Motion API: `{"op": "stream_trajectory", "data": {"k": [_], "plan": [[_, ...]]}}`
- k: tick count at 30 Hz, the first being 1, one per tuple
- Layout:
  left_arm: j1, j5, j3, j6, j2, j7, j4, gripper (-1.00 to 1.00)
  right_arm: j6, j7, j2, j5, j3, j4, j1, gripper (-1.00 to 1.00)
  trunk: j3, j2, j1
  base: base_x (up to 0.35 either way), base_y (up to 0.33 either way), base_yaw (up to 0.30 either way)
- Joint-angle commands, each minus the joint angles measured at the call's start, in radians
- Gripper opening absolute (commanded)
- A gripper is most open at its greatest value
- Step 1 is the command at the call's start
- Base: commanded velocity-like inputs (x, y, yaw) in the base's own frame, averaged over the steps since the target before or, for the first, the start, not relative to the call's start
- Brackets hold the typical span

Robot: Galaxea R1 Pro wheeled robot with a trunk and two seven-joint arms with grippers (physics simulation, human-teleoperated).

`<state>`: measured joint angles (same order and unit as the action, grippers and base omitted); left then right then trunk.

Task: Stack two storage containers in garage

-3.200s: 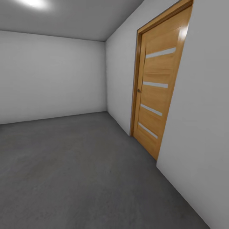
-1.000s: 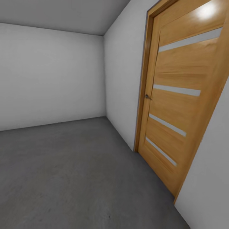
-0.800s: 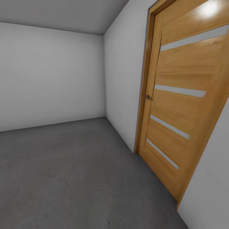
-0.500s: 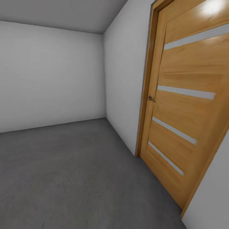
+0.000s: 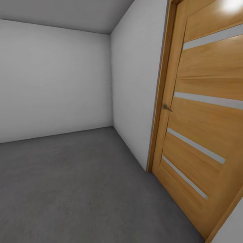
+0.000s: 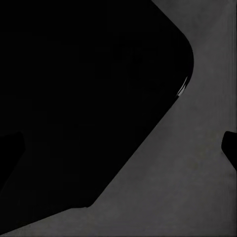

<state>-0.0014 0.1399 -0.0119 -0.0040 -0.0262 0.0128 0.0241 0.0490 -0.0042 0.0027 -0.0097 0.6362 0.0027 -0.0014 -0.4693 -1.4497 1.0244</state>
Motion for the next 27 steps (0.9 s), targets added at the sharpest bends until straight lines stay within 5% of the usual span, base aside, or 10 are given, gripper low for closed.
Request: {"op": "stream_trajectory", "data": {"k": [1, 27], "plan": [[0.0, 0.007, 0.0, 0.0, 0.0, 0.001, 0.0, 1.0, 0.003, 0.0, 0.0, -0.001, 0.002, 0.0, 0.0, 1.0, -0.001, 0.0, 0.001, 0.318, 0.075, 0.0], [0.0, 0.007, 0.0, 0.0, 0.0, 0.001, 0.0, 1.0, 0.003, 0.0, 0.0, -0.001, 0.002, 0.0, 0.0, 1.0, -0.001, 0.0, 0.001, 0.318, 0.075, 0.0]]}}
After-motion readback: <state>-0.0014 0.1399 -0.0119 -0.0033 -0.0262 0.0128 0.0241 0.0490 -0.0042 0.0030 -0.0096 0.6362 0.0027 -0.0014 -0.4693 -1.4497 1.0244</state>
